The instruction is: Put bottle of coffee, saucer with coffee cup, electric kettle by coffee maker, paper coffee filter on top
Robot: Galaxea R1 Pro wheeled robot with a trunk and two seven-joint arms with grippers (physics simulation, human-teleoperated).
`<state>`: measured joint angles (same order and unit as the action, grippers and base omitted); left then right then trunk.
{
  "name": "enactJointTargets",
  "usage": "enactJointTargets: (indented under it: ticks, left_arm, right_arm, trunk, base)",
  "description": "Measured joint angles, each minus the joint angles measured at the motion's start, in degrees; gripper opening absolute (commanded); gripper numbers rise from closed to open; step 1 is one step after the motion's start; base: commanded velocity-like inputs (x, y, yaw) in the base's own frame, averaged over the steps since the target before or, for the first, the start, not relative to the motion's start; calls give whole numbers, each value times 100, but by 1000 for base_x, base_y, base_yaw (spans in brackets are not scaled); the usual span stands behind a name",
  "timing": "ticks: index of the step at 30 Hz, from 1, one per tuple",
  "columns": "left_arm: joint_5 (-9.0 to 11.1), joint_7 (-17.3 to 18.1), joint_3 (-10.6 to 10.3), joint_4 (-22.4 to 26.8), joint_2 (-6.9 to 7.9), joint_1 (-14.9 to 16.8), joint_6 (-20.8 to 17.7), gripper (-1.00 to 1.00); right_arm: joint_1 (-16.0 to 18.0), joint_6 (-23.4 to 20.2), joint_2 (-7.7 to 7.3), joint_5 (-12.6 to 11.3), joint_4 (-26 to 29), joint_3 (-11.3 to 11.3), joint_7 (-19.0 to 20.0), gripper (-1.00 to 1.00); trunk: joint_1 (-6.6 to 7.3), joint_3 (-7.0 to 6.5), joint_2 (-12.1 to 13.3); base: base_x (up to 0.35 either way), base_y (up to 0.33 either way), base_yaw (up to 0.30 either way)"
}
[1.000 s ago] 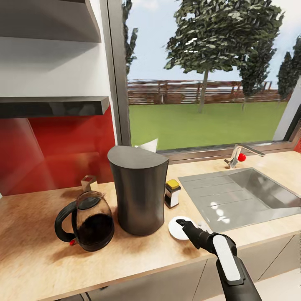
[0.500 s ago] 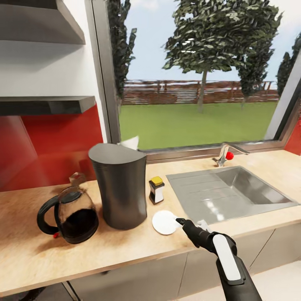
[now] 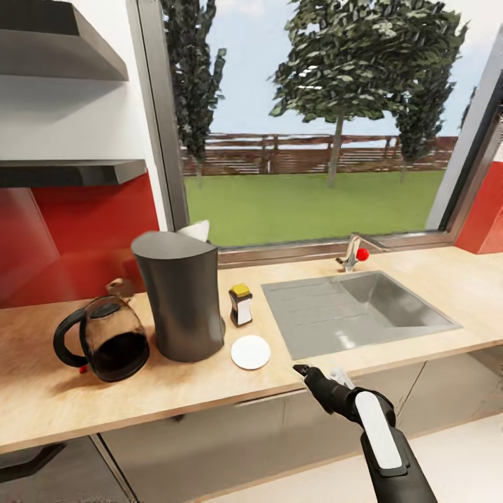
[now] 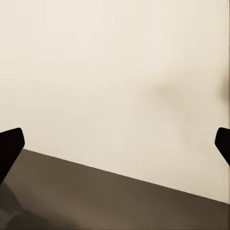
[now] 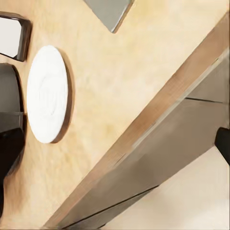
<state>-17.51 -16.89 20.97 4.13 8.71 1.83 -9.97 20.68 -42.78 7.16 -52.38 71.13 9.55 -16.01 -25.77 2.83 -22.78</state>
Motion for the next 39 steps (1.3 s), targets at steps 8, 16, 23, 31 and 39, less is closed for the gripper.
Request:
enactJointTargets:
  ticks: [8, 16, 23, 31, 39]
  left_arm:
    - [0, 0, 25, 8, -1, 5, 8, 100]
    - [0, 9, 3, 8, 0, 7, 24, 100]
    - [-6, 19, -11, 17, -4, 7, 89, 100]
    - [-13, 33, -18, 33, -7, 7, 113, 100]
    - [-2, 66, -10, 72, -18, 6, 376, 100]
  right_arm:
    - [0, 0, 0, 0, -6, 0, 0, 100]
    - [0, -1, 6, 8, -25, -3, 0, 100]
    - [0, -1, 20, 38, -221, -1, 7, 100]
    - [-1, -5, -32, 173, -1639, -6, 19, 100]
    - [2, 2035, -378, 1918, -4478, -35, 56, 100]
  trunk:
    - [0, 0, 0]
    - [0, 0, 0]
    - [0, 0, 0]
    - [1, 1, 0]
    - [2, 1, 0]
  base:
    - [-220, -214, 0]
    - [-228, -205, 0]
    - [-233, -200, 0]
    - [-198, -134, 0]
    - [-17, -8, 0]
